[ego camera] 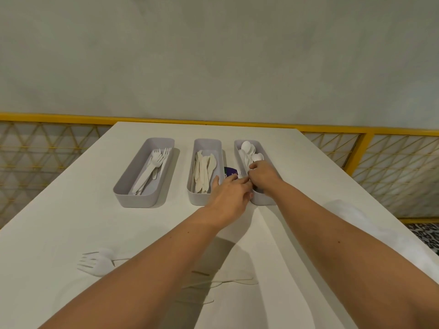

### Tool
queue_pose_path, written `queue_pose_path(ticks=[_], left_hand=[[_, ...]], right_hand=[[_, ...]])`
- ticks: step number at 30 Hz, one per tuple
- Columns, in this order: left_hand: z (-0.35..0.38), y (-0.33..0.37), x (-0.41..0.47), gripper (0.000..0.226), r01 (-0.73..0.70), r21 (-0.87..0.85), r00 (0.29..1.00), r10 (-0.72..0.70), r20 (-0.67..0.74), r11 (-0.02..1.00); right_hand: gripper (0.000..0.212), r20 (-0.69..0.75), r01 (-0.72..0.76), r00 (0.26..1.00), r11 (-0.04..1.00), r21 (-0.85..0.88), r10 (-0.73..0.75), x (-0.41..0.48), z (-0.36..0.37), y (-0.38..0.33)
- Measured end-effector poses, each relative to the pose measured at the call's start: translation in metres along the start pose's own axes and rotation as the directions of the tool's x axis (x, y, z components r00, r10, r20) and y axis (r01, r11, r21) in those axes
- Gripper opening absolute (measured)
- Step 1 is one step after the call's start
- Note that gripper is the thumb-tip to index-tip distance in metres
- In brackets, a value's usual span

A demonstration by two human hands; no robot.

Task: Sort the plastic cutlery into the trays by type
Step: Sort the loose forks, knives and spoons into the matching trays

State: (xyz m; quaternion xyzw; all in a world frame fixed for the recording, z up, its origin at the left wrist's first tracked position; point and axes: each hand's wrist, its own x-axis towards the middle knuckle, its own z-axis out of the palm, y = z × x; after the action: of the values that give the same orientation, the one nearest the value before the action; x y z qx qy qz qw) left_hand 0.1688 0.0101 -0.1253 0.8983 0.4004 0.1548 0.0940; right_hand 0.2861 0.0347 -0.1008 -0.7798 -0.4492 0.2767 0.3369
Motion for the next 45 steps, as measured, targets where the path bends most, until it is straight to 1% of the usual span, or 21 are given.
queue_pose_path(ticks=[1,2,4,7,9,11,14,17,18,20,22,24,26,30,32,34,37,39,41,45], left_hand=[[0.0,0.0,0.0,0.035,0.003,0.001,1.0,-0.003,0.005,1.0],[0.0,0.001,0.0,0.035,0.006,0.003,1.0,-0.006,0.01,1.0],[-0.001,0.002,0.0,0.037,0.01,0.017,1.0,-0.01,0.022,1.0],[-0.005,0.003,-0.002,0.043,0.007,0.012,1.0,-0.008,0.025,1.0],[-0.01,0.003,-0.006,0.044,-0.007,-0.031,0.999,0.006,-0.035,1.0],[-0.019,0.001,-0.013,0.04,-0.021,-0.075,0.992,0.012,-0.125,0.997],[-0.035,-0.006,-0.026,0.032,0.011,-0.125,0.979,-0.036,-0.203,0.992],[-0.052,-0.018,-0.043,0.024,0.068,-0.17,0.972,-0.104,-0.209,0.983],[-0.057,-0.023,-0.05,0.02,0.086,-0.196,0.971,-0.127,-0.203,0.977],[-0.066,-0.033,-0.065,0.014,0.111,-0.244,0.973,-0.156,-0.173,0.963],[-0.071,-0.041,-0.081,0.006,0.123,-0.246,0.983,-0.152,-0.105,0.961],[-0.074,-0.046,-0.095,0.004,0.137,-0.214,0.989,-0.146,-0.027,0.967],[-0.077,-0.05,-0.107,0.004,0.164,-0.195,0.987,-0.159,0.038,0.967],[-0.084,-0.053,-0.129,0.005,0.225,-0.261,0.972,-0.197,0.131,0.939],[-0.084,-0.051,-0.138,0.005,0.231,-0.269,0.968,-0.191,0.164,0.935],[-0.081,-0.047,-0.144,0.004,0.23,-0.273,0.965,-0.183,0.186,0.934],[-0.074,-0.042,-0.151,0.009,0.228,-0.276,0.96,-0.168,0.224,0.934],[-0.072,-0.04,-0.155,0.01,0.22,-0.255,0.959,-0.161,0.234,0.941],[-0.07,-0.039,-0.157,0.011,0.206,-0.24,0.964,-0.154,0.216,0.949],[-0.068,-0.033,-0.156,0.01,0.187,-0.255,0.976,-0.15,0.16,0.949]], right_hand=[[0.015,0.011,-0.009,1.0,1.0,-0.019,0.009,0.0,0.0,0.0],[0.014,0.022,-0.021,1.0,0.999,-0.03,0.022,0.002,-0.001,0.001],[0.022,0.031,-0.029,0.999,0.999,-0.028,0.03,0.002,-0.002,0.0],[0.033,-0.018,0.027,0.999,0.993,-0.113,-0.029,-0.004,-0.009,-0.004],[0.036,-0.042,0.099,0.994,0.986,-0.136,-0.105,-0.01,-0.016,-0.008],[0.035,-0.056,0.168,0.983,0.98,-0.111,-0.175,-0.018,-0.022,-0.013],[0.03,-0.069,0.239,0.967,0.967,-0.086,-0.245,-0.035,-0.024,-0.022],[0.02,-0.009,0.315,0.948,0.947,-0.065,-0.317,-0.06,-0.023,-0.029],[0.016,0.035,0.354,0.935,0.933,-0.069,-0.353,-0.068,-0.022,-0.029],[0.011,0.178,0.421,0.897,0.905,-0.064,-0.404,-0.085,-0.019,-0.027],[0.009,0.378,0.451,0.841,0.888,-0.092,-0.388,-0.102,-0.016,-0.025],[0.008,0.549,0.472,0.77,0.869,-0.149,-0.324,-0.115,-0.011,-0.022],[0.012,0.634,0.496,0.72,0.848,-0.186,-0.282,-0.124,-0.004,-0.019],[0.024,0.729,0.55,0.655,0.787,-0.28,-0.198,-0.142,0.004,-0.012],[0.03,0.755,0.59,0.639,0.725,-0.355,-0.151,-0.149,0.007,-0.007],[0.03,0.741,0.606,0.657,0.683,-0.409,-0.139,-0.153,0.011,-0.002],[0.019,0.701,0.584,0.699,0.677,-0.448,-0.139,-0.156,0.011,0.002],[0.019,0.697,0.58,0.708,0.661,-0.476,-0.119,-0.157,0.007,0.004],[0.021,0.699,0.581,0.709,0.641,-0.503,-0.095,-0.158,0.004,0.006],[0.013,0.694,0.586,0.717,0.602,-0.542,-0.073,-0.16,-0.002,0.009]])
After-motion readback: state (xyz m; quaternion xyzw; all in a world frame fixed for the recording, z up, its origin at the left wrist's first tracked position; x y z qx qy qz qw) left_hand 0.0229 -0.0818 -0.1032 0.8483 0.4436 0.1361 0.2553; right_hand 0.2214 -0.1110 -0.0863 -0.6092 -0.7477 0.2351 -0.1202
